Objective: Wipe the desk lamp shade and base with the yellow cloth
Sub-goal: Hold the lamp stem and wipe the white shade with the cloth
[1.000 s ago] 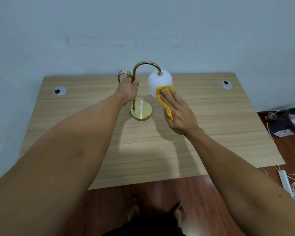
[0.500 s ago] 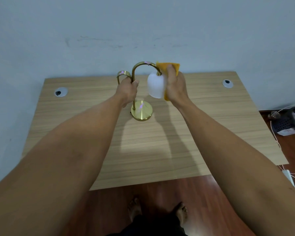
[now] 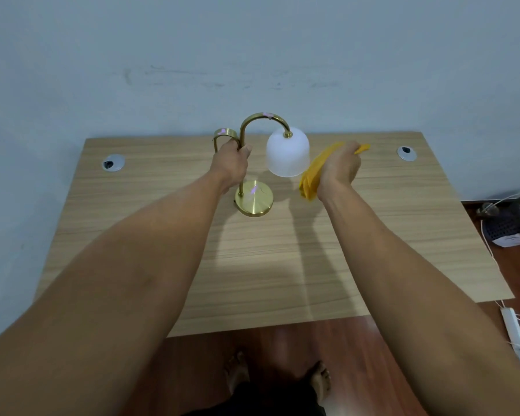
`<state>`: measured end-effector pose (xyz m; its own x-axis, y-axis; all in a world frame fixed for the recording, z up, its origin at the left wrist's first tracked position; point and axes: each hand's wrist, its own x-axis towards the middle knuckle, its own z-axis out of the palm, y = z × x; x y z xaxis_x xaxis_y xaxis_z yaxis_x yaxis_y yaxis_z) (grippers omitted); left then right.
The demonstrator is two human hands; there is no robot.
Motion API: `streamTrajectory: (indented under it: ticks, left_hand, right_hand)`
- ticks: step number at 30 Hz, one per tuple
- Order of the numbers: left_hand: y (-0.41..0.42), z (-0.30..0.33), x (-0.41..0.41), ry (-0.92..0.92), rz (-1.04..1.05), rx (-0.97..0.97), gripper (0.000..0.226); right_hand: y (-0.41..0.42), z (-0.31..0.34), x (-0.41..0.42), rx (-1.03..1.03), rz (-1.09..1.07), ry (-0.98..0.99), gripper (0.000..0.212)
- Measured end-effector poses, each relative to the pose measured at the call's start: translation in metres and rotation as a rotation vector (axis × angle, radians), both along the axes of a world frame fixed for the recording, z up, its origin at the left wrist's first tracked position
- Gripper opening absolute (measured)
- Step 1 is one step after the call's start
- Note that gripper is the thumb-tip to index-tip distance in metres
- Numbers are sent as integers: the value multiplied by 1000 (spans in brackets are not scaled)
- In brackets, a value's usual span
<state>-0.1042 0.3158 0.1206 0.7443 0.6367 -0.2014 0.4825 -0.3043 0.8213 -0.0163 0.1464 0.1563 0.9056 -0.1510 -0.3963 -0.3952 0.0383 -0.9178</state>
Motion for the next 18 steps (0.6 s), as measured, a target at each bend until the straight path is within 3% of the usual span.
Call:
streamTrajectory:
  ticks: [4,8,11,14,16,18]
  left_hand:
    - [1,0,-1,0,-11,-4,23]
    - [1,1,-2,-19,-11,-38,22]
    - [2,2,-4,-23,0,-81,23]
    - [7,0,0,-77,-19,-265,18]
    - [30,-33,17,-109,46,-456,18]
    - [39,-46,22,-128,80,-418,32]
  right_hand:
    - [19,25,-15,123,4,-392,46]
    - [52,35,-36,20,232,-520,54]
    - [73,22,-55,-229,392,-631,57]
    - [80,5,-64,-492,451,-792,54]
    - [75,0,-62,-691,550,-885,68]
    - [67,-2,-55,-826,685,-935,90]
